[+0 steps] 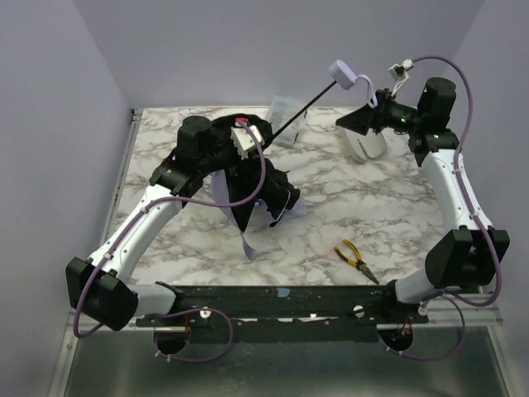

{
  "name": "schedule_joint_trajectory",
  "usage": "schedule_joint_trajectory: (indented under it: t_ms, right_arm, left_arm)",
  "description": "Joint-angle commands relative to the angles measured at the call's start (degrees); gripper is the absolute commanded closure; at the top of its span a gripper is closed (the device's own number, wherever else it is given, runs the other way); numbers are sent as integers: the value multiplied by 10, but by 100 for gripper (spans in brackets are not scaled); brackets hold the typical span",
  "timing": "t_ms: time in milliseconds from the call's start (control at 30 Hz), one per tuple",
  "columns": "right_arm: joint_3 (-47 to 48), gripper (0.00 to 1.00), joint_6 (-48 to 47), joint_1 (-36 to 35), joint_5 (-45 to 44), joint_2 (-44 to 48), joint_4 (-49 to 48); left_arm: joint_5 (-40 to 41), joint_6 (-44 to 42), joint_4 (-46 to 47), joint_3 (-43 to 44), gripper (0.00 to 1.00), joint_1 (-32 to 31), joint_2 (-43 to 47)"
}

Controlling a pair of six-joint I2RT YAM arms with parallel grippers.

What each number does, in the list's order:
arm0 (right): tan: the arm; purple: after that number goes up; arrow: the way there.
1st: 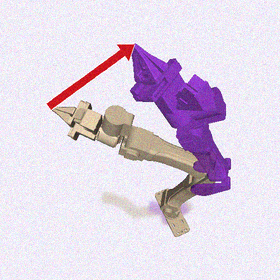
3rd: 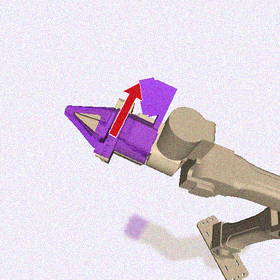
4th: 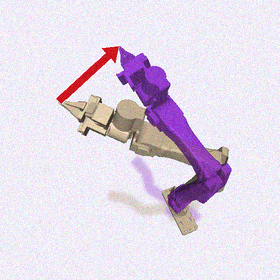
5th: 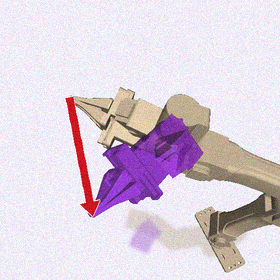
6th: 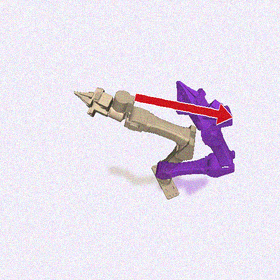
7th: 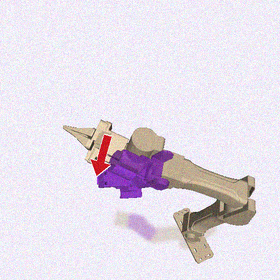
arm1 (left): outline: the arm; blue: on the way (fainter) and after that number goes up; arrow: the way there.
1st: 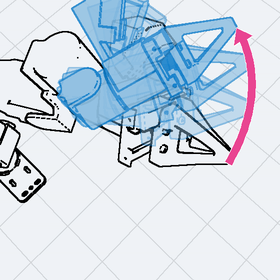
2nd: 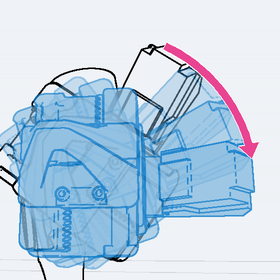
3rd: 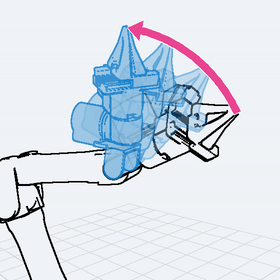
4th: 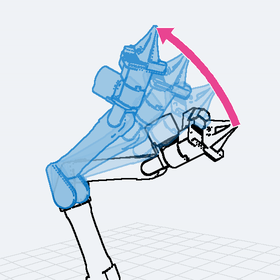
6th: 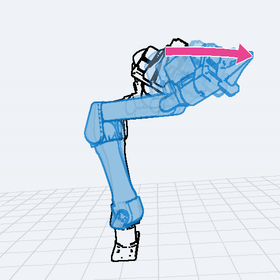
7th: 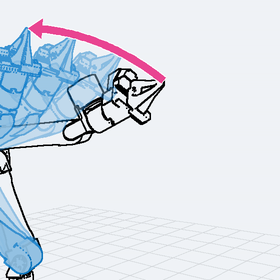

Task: Open the umbrella

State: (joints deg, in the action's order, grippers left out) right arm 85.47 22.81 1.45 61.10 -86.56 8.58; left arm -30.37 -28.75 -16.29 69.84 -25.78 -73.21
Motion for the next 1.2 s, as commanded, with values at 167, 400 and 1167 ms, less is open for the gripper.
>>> schedule_joint_trajectory:
  t_ms: [167, 400, 1167]
  right_arm:
    - [-88, 7, 50, -103, -12, 47, -168]
    - [-93, 6, 38, -188, -85, 56, -242]
    - [-51, 99, -62, -275, -242, 13, -193]
  left_arm:
    - [-135, 318, 195, -2, 100, 10, -44]
    - [-159, 365, 233, -14, 100, 7, -60]
    - [-185, 396, 240, -47, 47, -3, -18]
